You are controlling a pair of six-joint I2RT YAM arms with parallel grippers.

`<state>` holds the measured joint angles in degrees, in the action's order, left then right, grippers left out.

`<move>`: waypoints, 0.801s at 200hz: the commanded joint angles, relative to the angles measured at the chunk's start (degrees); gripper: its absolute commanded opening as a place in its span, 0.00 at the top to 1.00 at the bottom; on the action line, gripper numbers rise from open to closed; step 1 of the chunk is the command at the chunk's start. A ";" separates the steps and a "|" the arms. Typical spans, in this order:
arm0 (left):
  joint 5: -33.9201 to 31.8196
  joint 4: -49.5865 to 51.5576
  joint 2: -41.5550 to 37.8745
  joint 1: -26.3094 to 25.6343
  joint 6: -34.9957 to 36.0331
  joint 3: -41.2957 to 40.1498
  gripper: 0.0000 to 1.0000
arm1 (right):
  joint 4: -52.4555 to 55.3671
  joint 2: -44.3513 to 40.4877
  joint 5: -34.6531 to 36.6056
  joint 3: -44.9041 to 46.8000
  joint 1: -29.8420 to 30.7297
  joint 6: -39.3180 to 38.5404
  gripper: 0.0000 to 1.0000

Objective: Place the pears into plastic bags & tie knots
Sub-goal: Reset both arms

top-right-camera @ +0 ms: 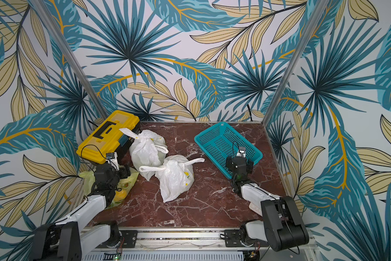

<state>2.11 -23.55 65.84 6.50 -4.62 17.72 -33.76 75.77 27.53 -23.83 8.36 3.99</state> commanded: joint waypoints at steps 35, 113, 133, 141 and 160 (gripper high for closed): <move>12.28 -22.73 15.83 0.35 2.84 3.46 0.14 | -32.06 10.97 -4.43 9.03 -2.64 -3.65 0.02; -2.12 -26.11 21.29 -2.80 0.93 4.39 0.00 | -16.94 10.08 -2.81 1.58 -3.24 -1.23 0.01; 0.12 -26.13 21.75 -2.90 2.29 4.77 0.01 | -17.52 10.19 -2.63 1.83 -3.23 -1.36 0.01; 0.93 -26.15 21.88 -3.00 2.68 4.94 0.01 | -17.22 10.10 -2.61 1.83 -3.24 -1.23 0.01; 1.51 -26.15 22.01 -3.08 3.09 4.96 0.01 | -17.39 10.10 -2.66 1.86 -3.22 -1.31 0.01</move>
<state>2.57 -47.90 87.24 3.77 -2.96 21.50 -54.50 84.99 24.86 -22.02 5.34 1.48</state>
